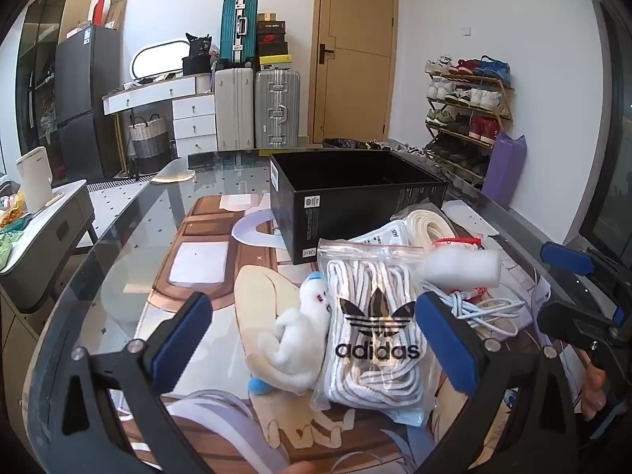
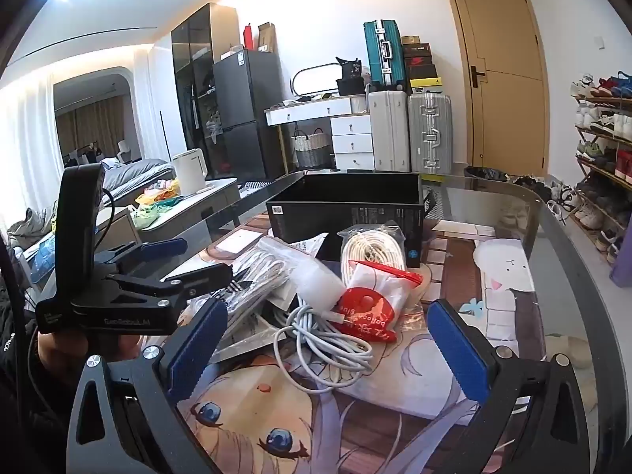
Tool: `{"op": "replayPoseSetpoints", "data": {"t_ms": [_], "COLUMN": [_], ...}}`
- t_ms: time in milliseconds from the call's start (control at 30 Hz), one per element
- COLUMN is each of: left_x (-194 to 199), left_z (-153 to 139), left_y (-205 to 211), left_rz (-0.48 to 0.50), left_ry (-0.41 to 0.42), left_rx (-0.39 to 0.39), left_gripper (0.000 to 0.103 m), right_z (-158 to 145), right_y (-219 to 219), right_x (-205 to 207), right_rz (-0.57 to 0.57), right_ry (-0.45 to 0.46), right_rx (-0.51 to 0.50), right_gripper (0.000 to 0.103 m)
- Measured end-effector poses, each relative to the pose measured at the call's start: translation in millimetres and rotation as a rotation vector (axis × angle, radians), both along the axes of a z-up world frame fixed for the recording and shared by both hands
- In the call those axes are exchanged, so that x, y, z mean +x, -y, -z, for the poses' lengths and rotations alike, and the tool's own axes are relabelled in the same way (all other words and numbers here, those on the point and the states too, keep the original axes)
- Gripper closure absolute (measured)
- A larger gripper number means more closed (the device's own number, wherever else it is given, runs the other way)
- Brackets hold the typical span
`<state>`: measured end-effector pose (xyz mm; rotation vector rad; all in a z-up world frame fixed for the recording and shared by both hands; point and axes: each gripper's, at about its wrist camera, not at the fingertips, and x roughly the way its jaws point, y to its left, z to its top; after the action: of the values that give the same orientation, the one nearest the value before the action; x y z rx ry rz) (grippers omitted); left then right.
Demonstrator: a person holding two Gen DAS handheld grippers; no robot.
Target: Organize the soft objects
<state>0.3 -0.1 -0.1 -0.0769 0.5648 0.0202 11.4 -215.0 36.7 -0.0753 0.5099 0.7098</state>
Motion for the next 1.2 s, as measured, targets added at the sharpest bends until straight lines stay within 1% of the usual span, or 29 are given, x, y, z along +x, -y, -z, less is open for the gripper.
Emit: {"op": "replayPoseSetpoints", "data": {"t_ms": [333,367,567,1200], "left_x": [-5.9,-3.2,-2.8,-2.5], "left_z": [-2.3,-2.3,-1.6,-1.4], "left_y": [2.4,0.3,-1.8,-1.4], "left_rz": [0.001,0.001,0.002,0.002], "left_ry": [0.008,0.005,0.003,0.003], "left_rx": [0.005,0.005,0.003,0.006], "left_gripper": [0.0,0.0,0.0,0.0], "right_z": [-0.5,2.6,1.1,1.8], "right_y": [2.1,-6.4,0.2,-2.1], "right_x": [1.6,-1.4,2.0,-0.8], "right_rz": [0.032,0.004,0.008,-0.001], "right_ry": [-0.012,-0.008,-0.012,-0.004], "right_rx": [0.002,-0.003,0.006,0.0], "right_gripper": [0.0,0.0,0.0,0.0]}}
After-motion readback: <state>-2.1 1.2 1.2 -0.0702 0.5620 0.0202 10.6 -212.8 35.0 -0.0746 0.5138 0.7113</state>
